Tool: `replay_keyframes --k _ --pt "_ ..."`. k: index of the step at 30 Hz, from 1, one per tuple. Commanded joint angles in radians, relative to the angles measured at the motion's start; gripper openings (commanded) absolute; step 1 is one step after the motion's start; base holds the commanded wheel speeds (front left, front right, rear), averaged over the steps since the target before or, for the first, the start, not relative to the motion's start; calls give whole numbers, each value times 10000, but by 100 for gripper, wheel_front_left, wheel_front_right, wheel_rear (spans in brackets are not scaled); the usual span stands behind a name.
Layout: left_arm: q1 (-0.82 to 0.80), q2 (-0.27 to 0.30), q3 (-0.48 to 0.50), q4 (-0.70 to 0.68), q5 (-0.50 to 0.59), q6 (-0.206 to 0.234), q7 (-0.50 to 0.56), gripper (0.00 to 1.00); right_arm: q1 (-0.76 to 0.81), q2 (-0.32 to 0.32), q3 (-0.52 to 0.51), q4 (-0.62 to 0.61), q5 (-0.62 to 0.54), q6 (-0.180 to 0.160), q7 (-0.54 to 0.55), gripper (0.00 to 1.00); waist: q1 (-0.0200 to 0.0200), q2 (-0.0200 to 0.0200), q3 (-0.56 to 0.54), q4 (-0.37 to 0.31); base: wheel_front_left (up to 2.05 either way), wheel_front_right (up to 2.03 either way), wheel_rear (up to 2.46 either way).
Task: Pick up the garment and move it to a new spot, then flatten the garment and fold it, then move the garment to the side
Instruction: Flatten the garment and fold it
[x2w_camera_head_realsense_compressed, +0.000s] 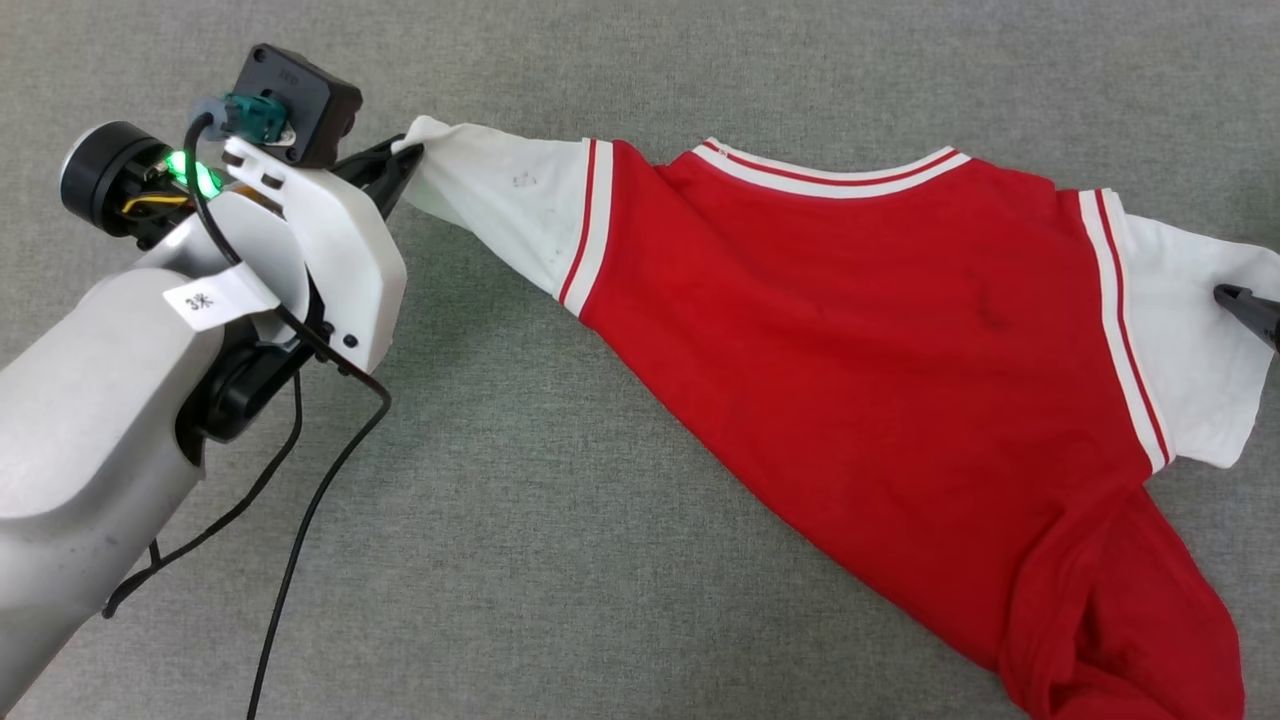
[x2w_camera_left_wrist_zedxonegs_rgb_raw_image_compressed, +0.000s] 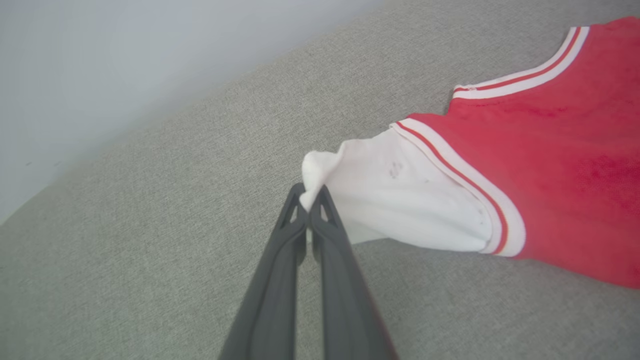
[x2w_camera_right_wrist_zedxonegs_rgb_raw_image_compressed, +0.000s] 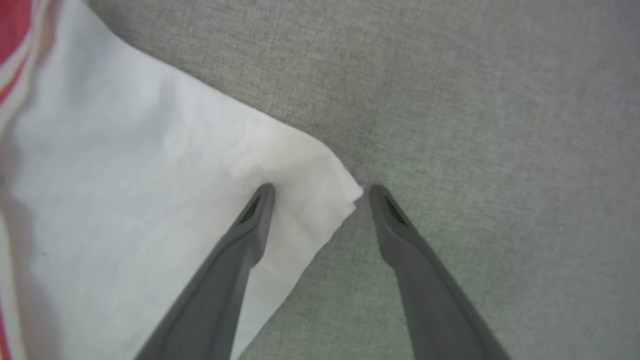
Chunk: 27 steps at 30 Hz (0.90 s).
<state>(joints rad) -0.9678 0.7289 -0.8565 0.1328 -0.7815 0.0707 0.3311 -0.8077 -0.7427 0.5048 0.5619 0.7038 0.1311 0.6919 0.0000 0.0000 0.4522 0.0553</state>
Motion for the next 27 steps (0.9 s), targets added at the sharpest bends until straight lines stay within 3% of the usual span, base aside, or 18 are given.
replay_keyframes --k 1,6,7,8,9,18,27 --pt "-22 30 46 -22 41 53 -51 0 128 292 245 258 -19 -8 -21 100 0 0 52 19 0 0 0" --pt "77 57 66 8 -17 96 -116 0 334 577 965 929 263 -6 -128 100 0 0 97 -33 0 0 0" --pt "103 72 71 27 -19 91 -124 0 308 589 1071 974 333 -5 -179 93 0 0 81 -59 0 0 0" --pt "133 84 73 52 -28 101 -147 0 231 591 1150 974 388 -5 -298 25 0 0 50 -88 0 0 0" --pt "165 93 72 82 -39 109 -170 0 111 577 1211 957 456 -5 -432 0 0 0 5 -120 0 0 0" --pt "525 205 146 191 -79 98 -771 0 -627 -31 1525 167 942 -8 -2631 0 0 0 -920 -463 0 0 0" --pt "877 564 428 -441 169 536 -1680 0 -140 -722 1400 -1059 915 -10 -4977 0 0 0 -2061 -816 0 0 0"
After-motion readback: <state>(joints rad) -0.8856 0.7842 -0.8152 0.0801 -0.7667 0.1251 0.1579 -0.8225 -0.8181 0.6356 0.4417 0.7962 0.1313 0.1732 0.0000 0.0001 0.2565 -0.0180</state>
